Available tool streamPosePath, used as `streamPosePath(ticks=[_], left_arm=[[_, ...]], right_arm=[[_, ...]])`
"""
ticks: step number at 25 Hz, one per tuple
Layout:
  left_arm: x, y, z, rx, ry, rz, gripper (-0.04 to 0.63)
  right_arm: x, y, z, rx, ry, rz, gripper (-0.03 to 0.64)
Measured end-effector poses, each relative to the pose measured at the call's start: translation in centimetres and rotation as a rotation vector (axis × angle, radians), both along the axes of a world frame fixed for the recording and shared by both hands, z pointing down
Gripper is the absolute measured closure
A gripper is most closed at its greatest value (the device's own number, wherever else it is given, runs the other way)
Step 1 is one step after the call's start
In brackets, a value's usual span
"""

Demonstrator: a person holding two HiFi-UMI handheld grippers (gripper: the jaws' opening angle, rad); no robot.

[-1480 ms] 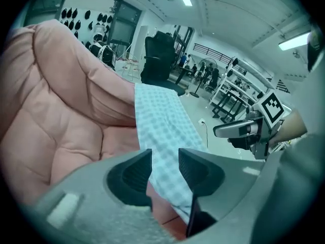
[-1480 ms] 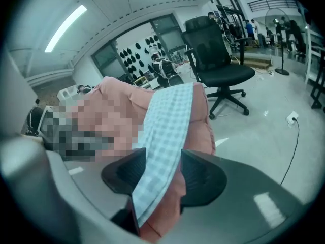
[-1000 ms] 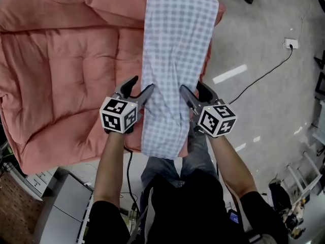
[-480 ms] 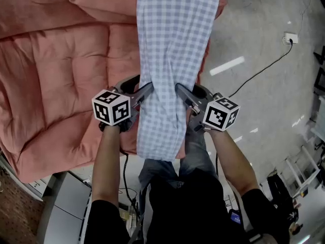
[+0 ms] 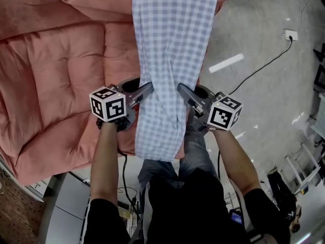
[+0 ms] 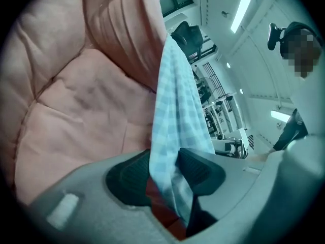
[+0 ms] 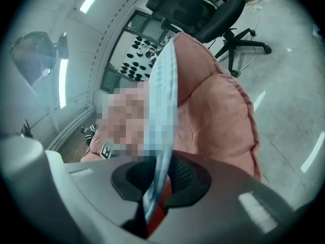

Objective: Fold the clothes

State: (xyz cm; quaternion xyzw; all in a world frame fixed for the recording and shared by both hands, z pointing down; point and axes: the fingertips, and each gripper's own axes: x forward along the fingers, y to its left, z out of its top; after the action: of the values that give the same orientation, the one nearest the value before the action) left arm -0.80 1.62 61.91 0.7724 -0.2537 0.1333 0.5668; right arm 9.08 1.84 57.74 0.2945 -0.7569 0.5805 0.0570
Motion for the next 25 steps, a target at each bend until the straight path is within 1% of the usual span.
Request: streamPosePath(ticks=[1,3,4,5,6,9,12,15,17,19,21,23,25], left_arm=[[0.3,0.1,-0.3,-0.004,0.026,0.006,0.416],[0.8,0.3,-1.0,-0.011,0.089,0.014,0.496],[0.9,0.4,-1.4,-0.010,0.112,0.015,0.516],[0.7,0.6,-1.8,-0.005,0.123,0.014,0.542],[0.2,0.7,-2.1,0.005,0.123,0.011,0.549],[-2.4,0.9,-3.3,0.043,0.104,-0.013,0.558],[-4.6,0.7,-4.3,0.067,0.094,-0.043,0.561],[-5.0,0.5,-5.3,0.092,0.102,-0.054,0.561],[-4.8,0.5,-6.1,0.122,0.093,-0.048,0.561],[-4.7,0.6,-7.0,0.149,0.089,-0.051,0.561],[-4.7,0.6,-8.2,0.168,0.099,-0.067,0.561],[-4.6,0.8,-10.1,0.192,0.115,-0.078,0.561],[-4.5,1.0,-12.6,0.232,0.126,-0.076,0.563]], right_arm=[[0.0,0.0,-0.1,0.001,-0.005,0.000,0.569],[-0.1,0.1,-0.2,0.005,-0.015,-0.002,0.588],[-0.1,0.1,-0.3,0.005,-0.018,-0.003,0.592],[-0.1,0.3,-0.5,0.005,-0.019,-0.002,0.594],[-0.1,0.4,-0.7,0.006,-0.018,-0.001,0.598],[0.3,1.0,-1.3,0.020,-0.004,0.002,0.601],[1.7,0.8,-1.9,0.025,0.012,0.010,0.601],[2.9,0.8,-2.2,0.036,0.027,-0.006,0.601],[3.0,0.9,-2.6,0.050,0.029,-0.010,0.601],[2.6,1.0,-3.7,0.062,-0.001,-0.004,0.603],[2.3,1.0,-5.4,0.083,-0.047,-0.003,0.604],[2.5,1.2,-7.3,0.111,-0.086,-0.005,0.604],[2.9,1.3,-9.3,0.143,-0.124,-0.009,0.604]])
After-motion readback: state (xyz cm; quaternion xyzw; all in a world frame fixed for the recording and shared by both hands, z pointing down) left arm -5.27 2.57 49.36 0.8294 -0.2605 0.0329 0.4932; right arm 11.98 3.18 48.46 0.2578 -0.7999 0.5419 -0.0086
